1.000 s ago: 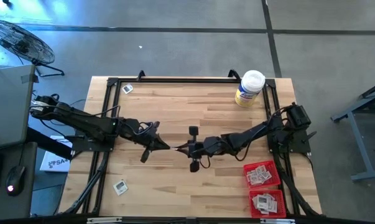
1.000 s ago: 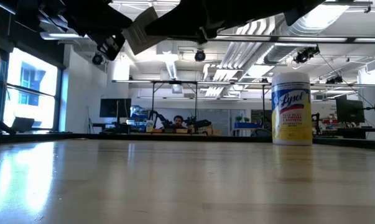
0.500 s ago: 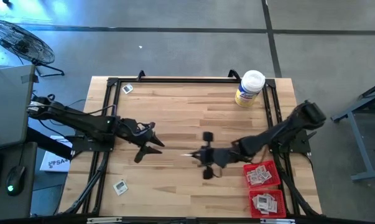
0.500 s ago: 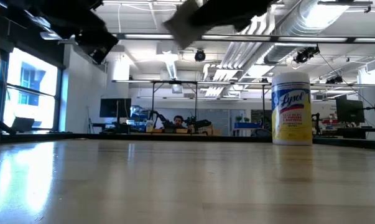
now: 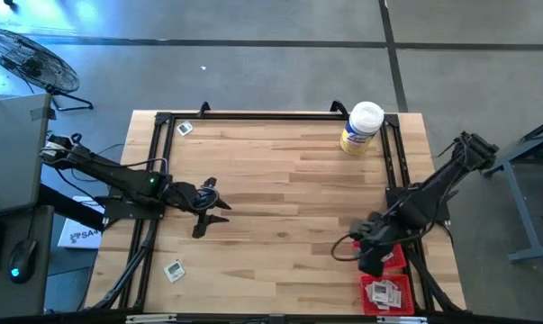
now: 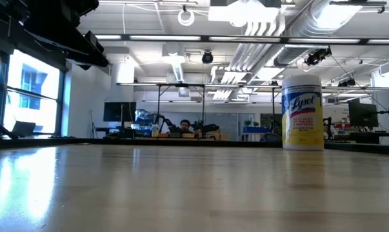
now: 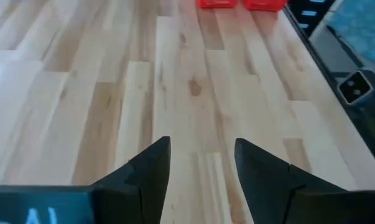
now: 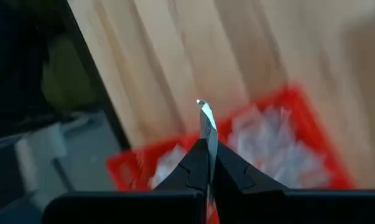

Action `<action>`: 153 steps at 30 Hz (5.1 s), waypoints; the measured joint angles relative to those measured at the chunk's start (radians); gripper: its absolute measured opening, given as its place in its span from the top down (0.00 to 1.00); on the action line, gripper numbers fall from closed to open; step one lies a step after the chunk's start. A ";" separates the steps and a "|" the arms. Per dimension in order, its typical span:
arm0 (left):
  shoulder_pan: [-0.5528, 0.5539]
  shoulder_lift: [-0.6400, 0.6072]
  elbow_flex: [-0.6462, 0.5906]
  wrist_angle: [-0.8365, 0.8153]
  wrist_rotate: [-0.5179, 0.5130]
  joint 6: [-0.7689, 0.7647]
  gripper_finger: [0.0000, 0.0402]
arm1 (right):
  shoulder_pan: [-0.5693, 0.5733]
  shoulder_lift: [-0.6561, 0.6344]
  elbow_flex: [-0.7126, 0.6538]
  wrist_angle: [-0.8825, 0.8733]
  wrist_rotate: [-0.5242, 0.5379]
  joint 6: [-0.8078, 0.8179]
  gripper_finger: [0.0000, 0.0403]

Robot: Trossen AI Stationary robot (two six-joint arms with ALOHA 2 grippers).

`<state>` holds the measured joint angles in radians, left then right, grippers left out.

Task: Pick & Place First Aid Supplies
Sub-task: Put the white towelette pack into the bottom red bin

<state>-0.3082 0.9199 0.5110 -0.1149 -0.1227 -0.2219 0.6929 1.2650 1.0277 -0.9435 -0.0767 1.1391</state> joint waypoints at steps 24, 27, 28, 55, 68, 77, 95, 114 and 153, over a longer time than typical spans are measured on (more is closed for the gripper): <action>0.000 0.000 0.000 0.000 0.002 -0.019 0.56 | 0.349 0.005 -0.436 0.680 -0.160 0.680 0.96; 0.000 0.000 0.000 0.000 0.000 -0.019 0.56 | 0.349 0.005 -0.442 0.681 -0.158 0.670 0.89; 0.000 0.001 0.000 0.000 0.000 -0.019 0.56 | 0.349 0.005 -0.442 0.681 -0.159 0.670 0.86; 0.000 0.001 0.000 0.013 -0.111 -0.040 0.56 | 0.041 -0.319 -0.440 0.765 0.438 -0.072 0.74; 0.003 -0.021 0.001 -0.136 -0.242 -0.142 0.56 | -0.211 -0.318 -0.440 1.058 0.546 -0.861 0.74; 0.287 -0.045 0.066 -0.352 -0.331 -0.205 0.56 | -0.217 -0.318 -0.440 1.060 0.538 -0.827 0.74; 0.961 0.095 0.066 -0.247 -0.261 -0.126 0.56 | -0.217 -0.318 -0.440 1.060 0.538 -0.827 0.74; 1.326 0.388 0.099 0.003 -0.097 -0.139 0.58 | -0.216 -0.318 -0.440 1.061 0.538 -0.826 0.74; 1.361 0.781 0.492 -0.472 -0.273 -0.446 0.65 | -0.216 -0.318 -0.440 1.061 0.538 -0.826 0.74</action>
<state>1.0531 1.7008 1.0031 -0.5866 -0.3953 -0.6680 0.4765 0.9470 0.5873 0.1173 0.4609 0.3130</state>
